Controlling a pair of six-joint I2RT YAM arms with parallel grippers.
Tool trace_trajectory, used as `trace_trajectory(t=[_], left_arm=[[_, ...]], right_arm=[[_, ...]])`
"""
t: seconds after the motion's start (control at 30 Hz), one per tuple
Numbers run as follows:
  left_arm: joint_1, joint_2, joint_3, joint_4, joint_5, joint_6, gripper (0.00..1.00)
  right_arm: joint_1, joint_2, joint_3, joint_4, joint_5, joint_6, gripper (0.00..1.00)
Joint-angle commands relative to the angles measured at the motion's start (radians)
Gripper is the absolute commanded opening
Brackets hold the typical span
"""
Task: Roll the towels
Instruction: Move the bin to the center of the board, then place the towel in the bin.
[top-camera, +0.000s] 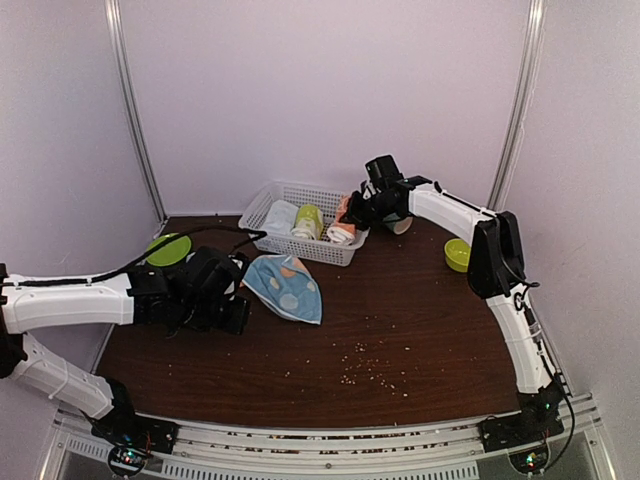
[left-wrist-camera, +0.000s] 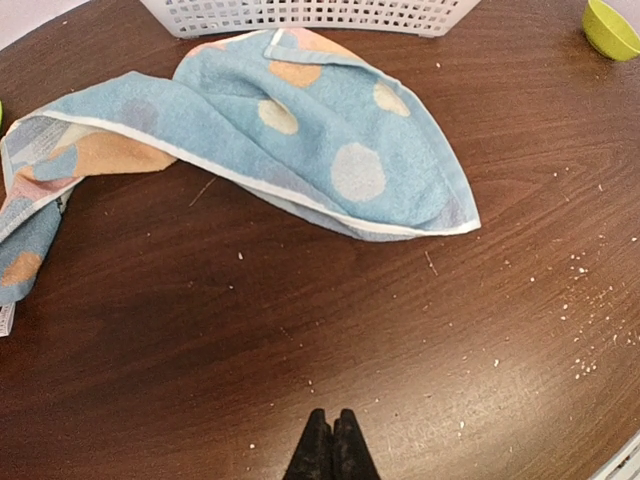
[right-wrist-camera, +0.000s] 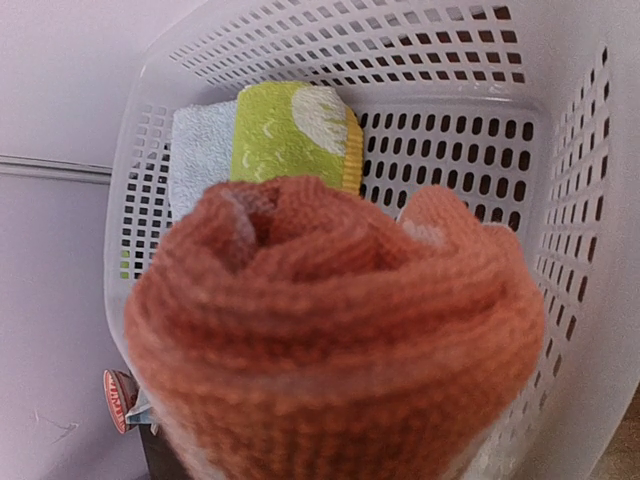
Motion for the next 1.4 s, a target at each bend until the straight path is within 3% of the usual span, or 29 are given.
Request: trace_trajectory(t=[0.0, 0.53, 1.0, 1.23, 1.37], left_arm=[[0.007, 0.023, 0.044, 0.011, -0.010, 0.016, 0.00], [0.009, 0.025, 0.054, 0.028, -0.005, 0.034, 0.00], [0.009, -0.008, 0.026, 0.045, 0.017, 0.028, 0.00], [0.009, -0.024, 0.024, 0.037, 0.020, 0.030, 0.00], [0.009, -0.033, 0.024, 0.020, 0.016, 0.024, 0.00]], right_arm=[[-0.002, -0.003, 0.033, -0.099, 0.017, -0.027, 0.00], [0.000, -0.099, -0.096, -0.246, 0.029, -0.102, 0.00], [0.001, -0.350, -0.472, -0.190, 0.059, -0.136, 0.00], [0.001, -0.354, -0.391, -0.067, 0.007, -0.058, 0.00], [0.000, -0.279, -0.294, -0.043, -0.003, -0.023, 0.00]])
